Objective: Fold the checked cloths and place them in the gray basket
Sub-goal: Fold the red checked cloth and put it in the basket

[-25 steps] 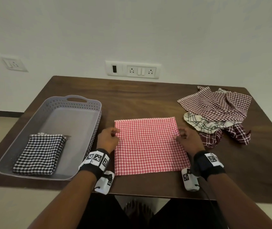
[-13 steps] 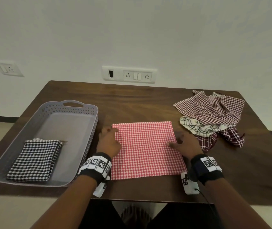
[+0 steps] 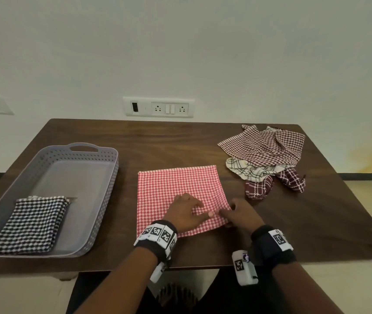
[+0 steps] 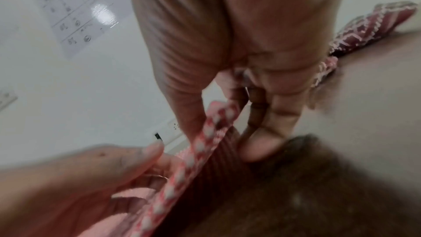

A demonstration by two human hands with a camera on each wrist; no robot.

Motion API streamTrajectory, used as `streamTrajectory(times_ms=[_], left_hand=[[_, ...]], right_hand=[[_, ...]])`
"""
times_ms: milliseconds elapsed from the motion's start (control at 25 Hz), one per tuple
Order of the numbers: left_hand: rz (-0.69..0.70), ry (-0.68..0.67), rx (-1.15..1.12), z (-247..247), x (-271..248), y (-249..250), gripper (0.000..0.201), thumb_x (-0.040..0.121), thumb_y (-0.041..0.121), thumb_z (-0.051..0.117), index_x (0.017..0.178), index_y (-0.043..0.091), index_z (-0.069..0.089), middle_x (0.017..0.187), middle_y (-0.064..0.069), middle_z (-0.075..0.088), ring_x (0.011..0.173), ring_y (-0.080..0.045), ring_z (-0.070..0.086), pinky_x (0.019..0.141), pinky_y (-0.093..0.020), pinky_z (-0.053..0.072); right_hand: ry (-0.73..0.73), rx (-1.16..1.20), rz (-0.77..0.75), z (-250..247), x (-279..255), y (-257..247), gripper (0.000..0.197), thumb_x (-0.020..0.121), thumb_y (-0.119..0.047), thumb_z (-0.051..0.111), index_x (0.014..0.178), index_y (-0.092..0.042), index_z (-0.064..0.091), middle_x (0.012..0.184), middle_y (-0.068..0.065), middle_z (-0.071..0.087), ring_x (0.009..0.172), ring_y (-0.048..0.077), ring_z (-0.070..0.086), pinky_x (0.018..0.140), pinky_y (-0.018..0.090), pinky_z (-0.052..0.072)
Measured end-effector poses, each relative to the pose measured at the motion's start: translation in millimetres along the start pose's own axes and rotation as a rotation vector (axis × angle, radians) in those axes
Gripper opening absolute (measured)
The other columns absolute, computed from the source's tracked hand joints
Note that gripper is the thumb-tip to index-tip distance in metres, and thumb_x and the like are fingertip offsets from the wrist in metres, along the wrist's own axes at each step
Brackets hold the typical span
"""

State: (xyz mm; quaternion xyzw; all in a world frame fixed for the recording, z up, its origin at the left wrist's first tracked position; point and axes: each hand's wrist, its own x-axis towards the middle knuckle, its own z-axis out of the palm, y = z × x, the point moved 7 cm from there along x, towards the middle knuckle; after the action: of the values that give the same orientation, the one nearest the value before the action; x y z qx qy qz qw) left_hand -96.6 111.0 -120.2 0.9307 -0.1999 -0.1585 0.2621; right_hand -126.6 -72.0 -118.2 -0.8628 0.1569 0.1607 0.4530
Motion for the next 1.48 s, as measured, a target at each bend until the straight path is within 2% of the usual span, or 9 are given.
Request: streamTrajectory(times_ms=[120, 240, 440, 560, 720, 840, 1040, 1200, 1480], left_hand=[[0.015, -0.094, 0.093, 5.0, -8.8, 4.0, 0.079, 0.074, 0.078, 0.055, 0.137, 0.030, 0.050, 0.142, 0.002, 0.043, 0.130, -0.020, 0.037, 0.108, -0.041, 0.036], [0.070, -0.064, 0.125, 4.5, -17.2, 4.6, 0.072, 0.083, 0.047, 0.068, 0.146, 0.026, 0.039, 0.147, 0.000, 0.039, 0.134, -0.022, 0.036, 0.111, -0.037, 0.034], [0.034, 0.047, 0.066, -26.3, -38.7, -38.6, 0.057, 0.080, 0.008, 0.063, 0.134, 0.022, 0.056, 0.135, 0.000, 0.055, 0.126, -0.018, 0.049, 0.108, -0.029, 0.038], [-0.035, 0.144, -0.003, -50.6, -56.1, -79.8, 0.037, 0.078, 0.008, 0.068, 0.111, 0.023, 0.072, 0.114, 0.004, 0.070, 0.108, -0.012, 0.062, 0.100, -0.027, 0.046], [0.007, 0.176, -0.097, -67.2, -80.0, -96.9, 0.016, 0.078, 0.016, 0.078, 0.092, 0.025, 0.079, 0.089, 0.011, 0.075, 0.078, 0.009, 0.062, 0.080, -0.019, 0.050], [-0.028, 0.229, -0.303, -87.6, -88.9, -95.4, 0.007, 0.083, 0.027, 0.077, 0.090, 0.025, 0.079, 0.082, 0.015, 0.076, 0.075, 0.002, 0.068, 0.070, -0.013, 0.051], [-0.176, 0.407, -0.639, -111.2, -70.3, -93.1, 0.010, 0.091, 0.029, 0.067, 0.101, 0.030, 0.069, 0.086, 0.016, 0.074, 0.084, 0.002, 0.069, 0.070, -0.012, 0.052], [-0.448, 0.437, -0.460, -94.7, -34.9, -127.2, 0.034, 0.094, 0.040, 0.058, 0.110, 0.013, 0.071, 0.107, -0.006, 0.074, 0.101, -0.025, 0.068, 0.092, -0.038, 0.053], [-0.525, 0.386, -0.359, -78.6, -41.7, -139.1, 0.031, 0.095, 0.029, 0.061, 0.117, 0.009, 0.065, 0.116, -0.010, 0.069, 0.100, -0.022, 0.063, 0.087, -0.030, 0.046]], right_hand=[[0.066, 0.413, -0.062, -1.8, -11.6, -12.3, 0.037, 0.086, -0.010, 0.074, 0.108, -0.015, 0.046, 0.092, 0.016, 0.070, 0.059, 0.016, 0.065, 0.048, 0.023, 0.052], [0.122, 0.382, -0.221, -12.0, -14.4, -31.7, 0.021, 0.091, -0.011, 0.069, 0.108, -0.016, 0.060, 0.080, 0.006, 0.071, 0.056, 0.013, 0.058, 0.046, 0.021, 0.047], [-0.096, 0.355, -0.287, -22.4, -9.4, -28.5, 0.037, 0.080, -0.001, 0.078, 0.114, -0.012, 0.071, 0.111, 0.001, 0.075, 0.093, 0.008, 0.070, 0.079, 0.019, 0.055], [-0.175, 0.045, -0.328, -25.0, -16.4, -17.3, 0.051, 0.070, 0.008, 0.082, 0.113, -0.015, 0.071, 0.109, -0.003, 0.074, 0.092, 0.002, 0.069, 0.083, 0.016, 0.054], [0.038, -0.046, -0.497, -32.4, -25.7, -21.8, 0.034, 0.075, 0.006, 0.075, 0.079, -0.028, 0.077, 0.085, -0.007, 0.075, 0.076, -0.009, 0.064, 0.075, 0.008, 0.048], [0.081, -0.014, -0.557, -39.2, -28.3, -23.3, 0.021, 0.077, -0.001, 0.080, 0.088, -0.019, 0.079, 0.117, -0.012, 0.065, 0.107, -0.008, 0.059, 0.093, 0.008, 0.042], [0.059, 0.330, -0.402, -51.5, -4.8, -46.3, 0.014, 0.090, -0.005, 0.067, 0.100, -0.014, 0.071, 0.089, -0.008, 0.078, 0.080, 0.002, 0.073, 0.065, 0.013, 0.053], [0.132, 0.264, -0.165, -28.3, 51.8, -31.2, 0.024, 0.090, -0.024, 0.071, 0.106, -0.006, 0.070, 0.098, 0.003, 0.076, 0.087, 0.016, 0.072, 0.077, 0.030, 0.057], [0.196, -0.008, -0.201, -22.6, 63.3, -3.4, 0.024, 0.088, -0.038, 0.070, 0.097, -0.016, 0.069, 0.093, 0.001, 0.074, 0.089, 0.019, 0.069, 0.082, 0.040, 0.056]])
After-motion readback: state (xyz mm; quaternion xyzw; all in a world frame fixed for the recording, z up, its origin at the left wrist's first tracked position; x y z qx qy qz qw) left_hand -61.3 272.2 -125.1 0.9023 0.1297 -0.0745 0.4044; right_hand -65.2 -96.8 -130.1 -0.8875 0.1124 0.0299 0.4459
